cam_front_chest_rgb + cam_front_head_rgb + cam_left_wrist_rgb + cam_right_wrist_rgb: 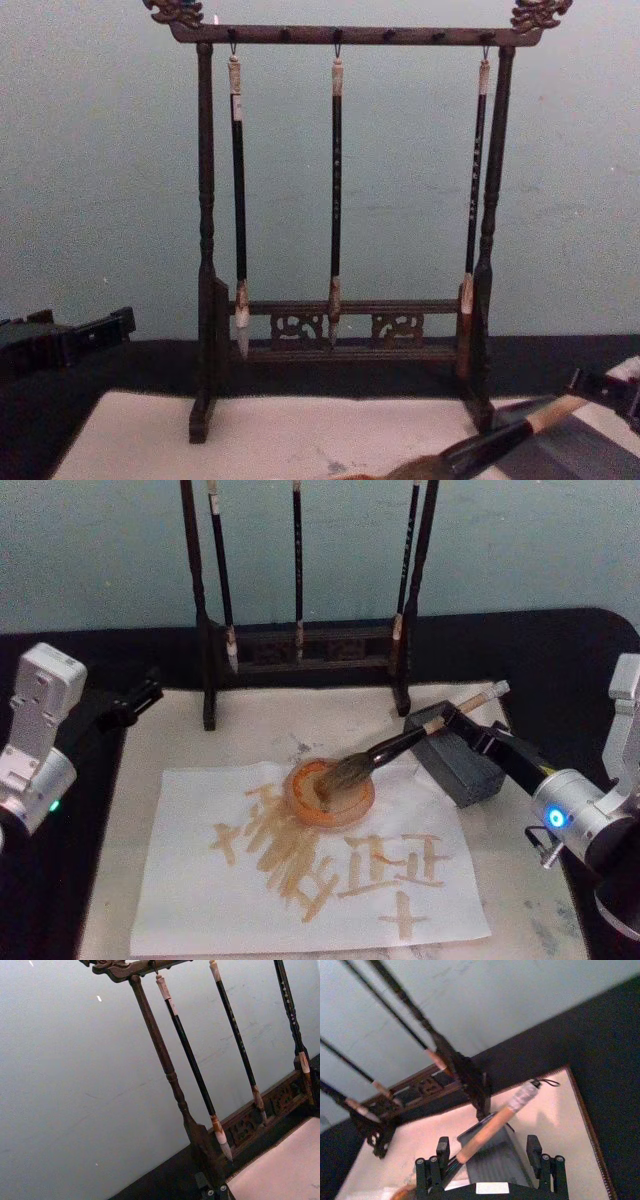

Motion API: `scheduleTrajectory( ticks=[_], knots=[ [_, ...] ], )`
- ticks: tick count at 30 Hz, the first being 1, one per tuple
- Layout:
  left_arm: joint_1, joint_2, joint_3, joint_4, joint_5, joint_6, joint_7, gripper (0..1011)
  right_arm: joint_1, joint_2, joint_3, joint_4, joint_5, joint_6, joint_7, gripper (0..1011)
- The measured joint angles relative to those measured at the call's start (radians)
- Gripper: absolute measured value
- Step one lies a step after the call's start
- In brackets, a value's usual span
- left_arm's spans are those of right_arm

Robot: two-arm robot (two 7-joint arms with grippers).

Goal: Pick up the brush from the inkstone, write on the paper, then place the brush back to its original position.

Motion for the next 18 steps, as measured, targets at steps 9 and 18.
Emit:
scheduleTrajectory(
  ticks=[9, 18],
  knots=[
    [0.000, 0.000, 0.000, 0.000, 0.000, 0.000, 0.000, 1002, -0.039, 0.063, -0.037, -0.106, -0.166, -0.010, -0.020, 1000],
    [0.000, 0.000, 0.000, 0.000, 0.000, 0.000, 0.000, 1002, -0.033, 0.105, -0.092, -0.171, -0.336, 0.004, -0.035, 1000]
  ],
)
